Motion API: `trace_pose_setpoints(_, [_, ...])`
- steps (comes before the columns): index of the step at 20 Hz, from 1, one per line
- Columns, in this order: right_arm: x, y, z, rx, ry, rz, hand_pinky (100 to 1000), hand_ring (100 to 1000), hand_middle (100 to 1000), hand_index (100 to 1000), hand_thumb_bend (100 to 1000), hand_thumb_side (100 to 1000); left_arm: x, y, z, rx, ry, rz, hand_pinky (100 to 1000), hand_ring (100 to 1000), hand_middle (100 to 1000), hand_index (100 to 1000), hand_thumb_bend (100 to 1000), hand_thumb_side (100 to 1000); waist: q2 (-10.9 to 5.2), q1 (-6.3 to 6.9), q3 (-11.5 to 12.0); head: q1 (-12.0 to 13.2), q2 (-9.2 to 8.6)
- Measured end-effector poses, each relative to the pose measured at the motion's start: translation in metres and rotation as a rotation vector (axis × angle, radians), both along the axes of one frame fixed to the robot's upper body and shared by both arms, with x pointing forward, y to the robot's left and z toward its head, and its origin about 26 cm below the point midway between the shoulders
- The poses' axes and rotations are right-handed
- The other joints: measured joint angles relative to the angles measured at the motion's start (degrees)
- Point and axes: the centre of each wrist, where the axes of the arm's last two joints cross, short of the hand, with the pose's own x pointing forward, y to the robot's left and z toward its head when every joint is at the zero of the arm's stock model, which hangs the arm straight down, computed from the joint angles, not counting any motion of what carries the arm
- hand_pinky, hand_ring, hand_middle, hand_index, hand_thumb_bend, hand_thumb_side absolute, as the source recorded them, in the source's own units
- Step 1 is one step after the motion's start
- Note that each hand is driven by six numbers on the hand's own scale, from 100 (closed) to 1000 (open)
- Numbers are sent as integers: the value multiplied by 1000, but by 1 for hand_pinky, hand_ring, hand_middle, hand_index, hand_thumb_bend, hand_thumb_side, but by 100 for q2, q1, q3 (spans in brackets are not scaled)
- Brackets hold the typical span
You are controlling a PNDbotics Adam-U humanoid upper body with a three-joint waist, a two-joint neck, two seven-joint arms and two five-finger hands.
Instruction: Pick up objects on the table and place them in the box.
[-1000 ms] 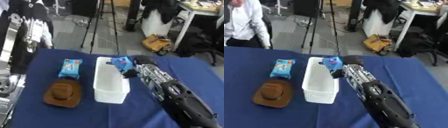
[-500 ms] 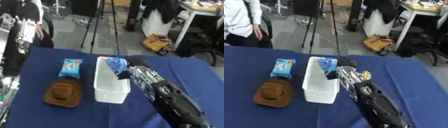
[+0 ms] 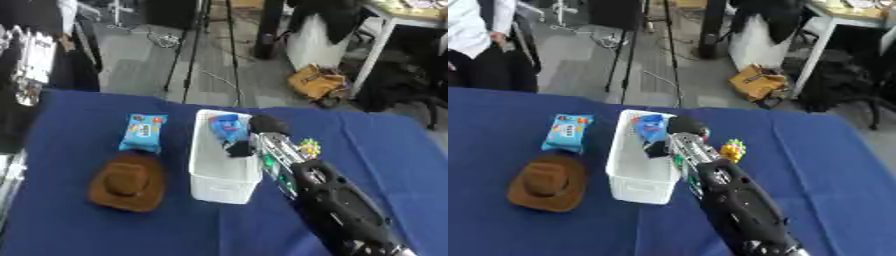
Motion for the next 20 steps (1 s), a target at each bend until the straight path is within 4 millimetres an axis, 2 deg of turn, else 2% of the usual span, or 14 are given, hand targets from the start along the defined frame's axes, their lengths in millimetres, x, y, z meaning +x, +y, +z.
trace_pose_setpoints(1, [0, 0, -1, -1, 2, 1, 855, 891, 405, 570, 324, 734, 0, 0, 0, -1, 0, -1, 1000, 1000, 915, 1000, 100, 977, 8, 0, 5, -4, -2])
trace_pose_setpoints(3, [0, 2, -3, 0, 5, 6, 857, 894, 411, 610, 384, 727, 0, 0, 0, -1, 1, -2, 1000, 1000, 915, 1000, 100, 976, 22, 0, 8, -8, -10])
trace_pose_setpoints(10, [-2, 7, -3, 12, 40, 46, 859, 900, 426, 637, 476, 741, 0, 0, 0, 0, 1, -2, 1000, 1000, 914, 1000, 100, 974, 29, 2, -58, 25, -10])
trace_pose_setpoints(12, [-3, 10, 0, 12, 46, 66, 864, 909, 454, 676, 518, 769, 0, 0, 0, 0, 1, -2, 1000, 1000, 914, 1000, 100, 974, 28, 2, -66, 30, -9])
trace_pose_setpoints(13, [-4, 12, 2, 11, 51, 74, 871, 928, 482, 728, 577, 815, 0, 0, 0, 0, 1, -2, 1000, 1000, 914, 1000, 100, 974, 27, 2, -76, 30, -8])
trace_pose_setpoints(14, [-5, 13, 4, 11, 58, 81, 875, 938, 497, 764, 598, 841, 0, 0, 0, 0, 1, -2, 1000, 1000, 914, 1000, 100, 973, 25, 2, -83, 30, -8])
trace_pose_setpoints(20, [-9, 20, 14, 13, 82, 112, 878, 944, 502, 830, 673, 860, 0, 0, 0, 1, 1, -2, 1000, 1000, 913, 1000, 100, 971, -2, 3, -91, 30, 1])
